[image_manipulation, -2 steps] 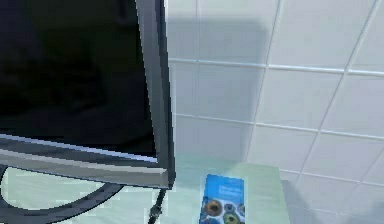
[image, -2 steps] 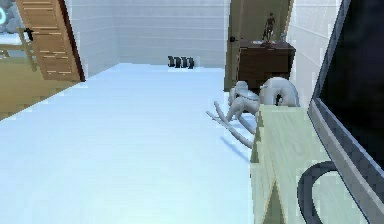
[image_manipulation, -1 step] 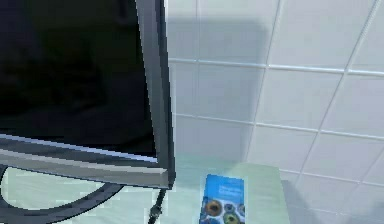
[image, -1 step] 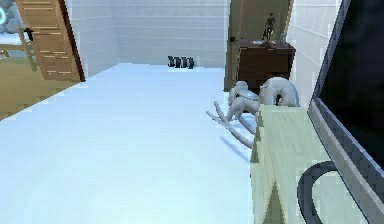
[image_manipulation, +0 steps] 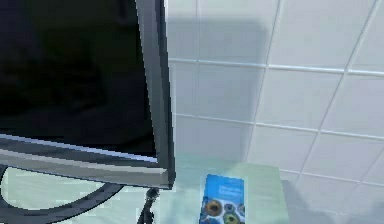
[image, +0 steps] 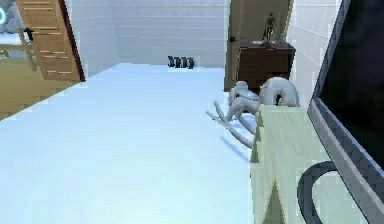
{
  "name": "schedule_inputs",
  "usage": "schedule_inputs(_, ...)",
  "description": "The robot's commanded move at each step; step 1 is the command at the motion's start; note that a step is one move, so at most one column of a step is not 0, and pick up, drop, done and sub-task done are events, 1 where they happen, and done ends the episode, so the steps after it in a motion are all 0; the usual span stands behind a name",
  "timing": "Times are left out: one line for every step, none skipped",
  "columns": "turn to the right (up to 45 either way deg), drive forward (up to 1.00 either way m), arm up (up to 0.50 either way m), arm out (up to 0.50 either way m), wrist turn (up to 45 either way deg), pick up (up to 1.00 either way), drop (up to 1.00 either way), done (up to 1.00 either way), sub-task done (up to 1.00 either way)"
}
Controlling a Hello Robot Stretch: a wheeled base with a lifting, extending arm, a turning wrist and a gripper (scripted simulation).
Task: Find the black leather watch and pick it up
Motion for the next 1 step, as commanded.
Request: schedule_inputs(0.0,0.0,0.0,0.0,0.0,0.0,0.0,1.0,0.0)
